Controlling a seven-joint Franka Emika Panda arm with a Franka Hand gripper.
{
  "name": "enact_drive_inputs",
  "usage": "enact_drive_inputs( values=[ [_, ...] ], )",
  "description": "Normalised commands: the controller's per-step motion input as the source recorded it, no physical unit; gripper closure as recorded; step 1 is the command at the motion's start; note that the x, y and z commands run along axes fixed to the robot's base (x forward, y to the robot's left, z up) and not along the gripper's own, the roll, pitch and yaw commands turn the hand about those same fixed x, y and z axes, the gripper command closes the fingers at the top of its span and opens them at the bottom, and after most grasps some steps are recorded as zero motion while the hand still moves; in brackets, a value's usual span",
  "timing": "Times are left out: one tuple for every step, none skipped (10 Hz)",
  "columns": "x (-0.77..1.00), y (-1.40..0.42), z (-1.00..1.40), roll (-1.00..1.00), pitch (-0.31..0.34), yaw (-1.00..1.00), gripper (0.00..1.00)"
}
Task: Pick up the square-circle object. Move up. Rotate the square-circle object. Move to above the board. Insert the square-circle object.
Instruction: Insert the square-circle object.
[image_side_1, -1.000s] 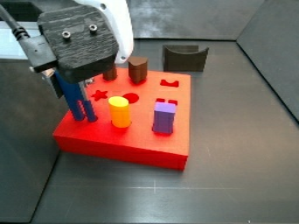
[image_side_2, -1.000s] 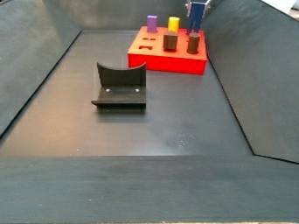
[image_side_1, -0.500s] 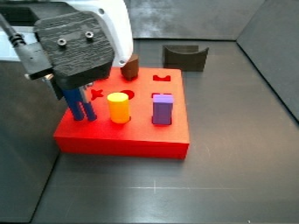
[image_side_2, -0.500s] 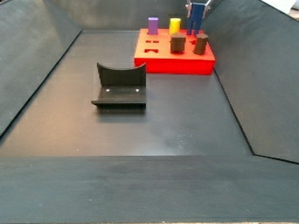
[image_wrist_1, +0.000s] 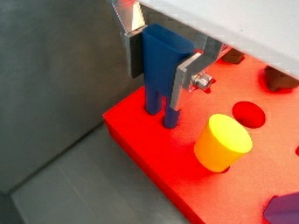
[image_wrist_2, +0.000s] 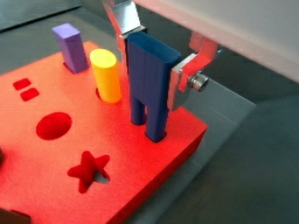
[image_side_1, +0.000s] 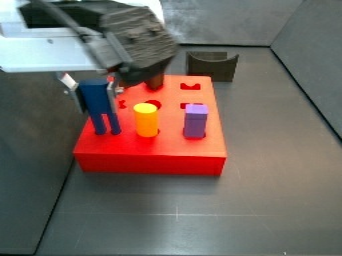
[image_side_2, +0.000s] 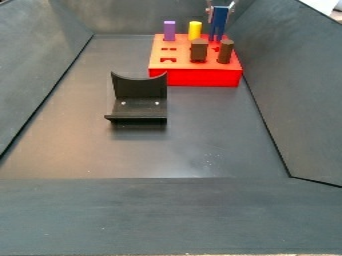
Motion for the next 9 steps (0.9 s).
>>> enact_drive_inputs(
  values=[
    [0.56, -0.07, -0.99, -0.11, -0.006, 0.41, 1.0],
    [0.58, -0.09, -0.99, -0.1, -0.009, 0.39, 1.0],
    [0.57, -0.07, -0.98, -0.09, -0.01, 0.39, 1.0],
    [0.56, -0.03, -0.96, -0.06, -0.001, 0.39, 1.0],
    [0.55, -0.04, -0.97, -0.07, -0.003, 0.41, 1.0],
    [0.53, -0.05, -0.96, -0.09, -0.017, 0.43, 1.0],
    [0.0, -0.14, -0.67, 0.0, -0.281, 0.18, 1.0],
    [0.0, 0.0, 0.0, -0.02, -0.011, 0.0, 1.0],
    [0.0, 0.0, 0.0, 0.0, 0.0, 0.0, 1.0]
  ],
)
